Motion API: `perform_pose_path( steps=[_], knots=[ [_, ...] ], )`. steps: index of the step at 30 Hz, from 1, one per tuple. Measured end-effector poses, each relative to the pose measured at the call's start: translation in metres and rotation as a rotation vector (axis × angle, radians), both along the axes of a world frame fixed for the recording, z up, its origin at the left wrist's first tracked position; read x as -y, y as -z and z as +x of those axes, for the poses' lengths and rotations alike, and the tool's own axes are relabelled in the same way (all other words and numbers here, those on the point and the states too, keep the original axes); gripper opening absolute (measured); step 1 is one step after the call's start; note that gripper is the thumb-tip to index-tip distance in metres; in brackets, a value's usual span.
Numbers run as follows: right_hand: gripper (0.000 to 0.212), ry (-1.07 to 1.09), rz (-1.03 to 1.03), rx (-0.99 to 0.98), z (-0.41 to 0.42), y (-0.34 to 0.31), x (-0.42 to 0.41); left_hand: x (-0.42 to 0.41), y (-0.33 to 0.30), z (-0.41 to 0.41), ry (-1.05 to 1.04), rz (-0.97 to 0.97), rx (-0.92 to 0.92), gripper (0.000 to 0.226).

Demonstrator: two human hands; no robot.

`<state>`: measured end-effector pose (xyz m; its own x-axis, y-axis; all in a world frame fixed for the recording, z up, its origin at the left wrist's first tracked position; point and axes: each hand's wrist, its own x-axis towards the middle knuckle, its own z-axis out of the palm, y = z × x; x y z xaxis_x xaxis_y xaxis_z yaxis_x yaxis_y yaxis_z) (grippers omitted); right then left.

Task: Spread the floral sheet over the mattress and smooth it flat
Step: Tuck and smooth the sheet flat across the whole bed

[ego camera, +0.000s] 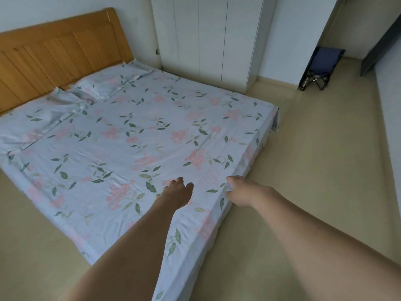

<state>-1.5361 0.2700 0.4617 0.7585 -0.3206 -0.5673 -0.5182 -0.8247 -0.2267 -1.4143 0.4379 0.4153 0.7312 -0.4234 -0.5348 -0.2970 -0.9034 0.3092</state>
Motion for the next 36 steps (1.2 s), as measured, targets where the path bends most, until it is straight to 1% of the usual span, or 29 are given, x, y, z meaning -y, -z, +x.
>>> perform_pose_path(
  steps=[3,5,7,11,16,20,27,32,34,36],
  knots=[
    [0.058,-0.046,0.004,0.008,0.028,0.001,0.037,0.028,-0.016,0.012,-0.049,-0.023,0.012,0.041],
    [0.059,-0.068,0.020,0.005,0.051,0.005,0.054,0.037,-0.012,0.032,-0.103,-0.022,0.022,0.038],
    [0.060,-0.107,0.016,0.001,0.082,0.011,0.076,0.048,-0.003,0.060,-0.134,-0.005,0.026,0.039],
    [0.057,-0.180,-0.015,-0.010,0.157,0.023,0.118,0.076,0.013,0.124,-0.280,0.009,0.003,0.047],
    [0.057,-0.248,-0.034,-0.048,0.233,0.024,0.164,0.118,0.009,0.177,-0.304,-0.007,-0.041,0.040],
    [0.058,-0.312,-0.035,-0.045,0.287,0.016,0.201,0.148,0.017,0.229,-0.470,-0.043,-0.053,0.051],
    [0.058,-0.446,-0.016,0.047,0.404,0.027,0.283,0.236,0.019,0.309,-0.560,-0.042,0.015,0.049],
    [0.059,-0.619,-0.022,0.089,0.503,0.053,0.349,0.292,0.028,0.376,-0.750,-0.006,0.062,0.051],
    [0.058,-0.671,-0.019,0.122,0.545,0.067,0.367,0.302,0.037,0.405,-0.805,0.014,0.092,0.047],
    [0.058,-0.704,-0.014,0.141,0.587,0.083,0.378,0.306,0.052,0.432,-0.903,0.045,0.115,0.047]
  ],
)
